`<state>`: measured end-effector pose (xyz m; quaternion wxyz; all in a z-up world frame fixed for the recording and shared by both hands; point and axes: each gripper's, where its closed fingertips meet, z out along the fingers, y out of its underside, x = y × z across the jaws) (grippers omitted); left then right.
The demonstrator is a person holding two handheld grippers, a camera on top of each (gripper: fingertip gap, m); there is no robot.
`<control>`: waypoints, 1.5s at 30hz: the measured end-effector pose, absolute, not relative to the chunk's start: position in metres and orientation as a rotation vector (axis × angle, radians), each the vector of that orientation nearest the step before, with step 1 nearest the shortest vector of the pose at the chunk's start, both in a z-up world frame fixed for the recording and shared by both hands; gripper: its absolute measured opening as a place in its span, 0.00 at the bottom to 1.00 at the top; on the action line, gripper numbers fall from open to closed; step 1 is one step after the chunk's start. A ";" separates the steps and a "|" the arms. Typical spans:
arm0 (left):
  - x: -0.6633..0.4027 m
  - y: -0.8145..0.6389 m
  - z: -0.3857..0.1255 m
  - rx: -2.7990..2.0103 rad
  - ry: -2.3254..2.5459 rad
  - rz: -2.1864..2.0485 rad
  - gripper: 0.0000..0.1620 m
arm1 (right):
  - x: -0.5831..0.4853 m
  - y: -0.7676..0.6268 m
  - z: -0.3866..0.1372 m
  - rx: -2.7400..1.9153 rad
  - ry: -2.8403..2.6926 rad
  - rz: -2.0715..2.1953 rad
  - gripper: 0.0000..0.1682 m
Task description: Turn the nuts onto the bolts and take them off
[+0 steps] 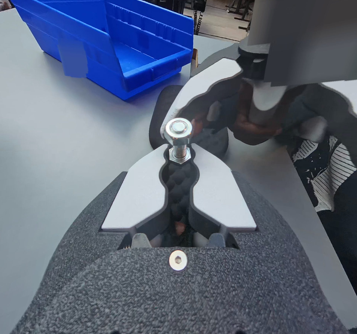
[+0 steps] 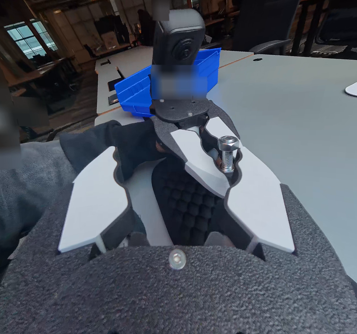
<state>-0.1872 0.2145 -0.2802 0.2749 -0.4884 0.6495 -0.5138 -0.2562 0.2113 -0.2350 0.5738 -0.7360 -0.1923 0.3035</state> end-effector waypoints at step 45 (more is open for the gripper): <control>-0.185 0.223 -0.283 -1.416 1.704 -1.424 0.11 | -0.216 0.225 -0.229 -1.631 -0.495 0.632 0.63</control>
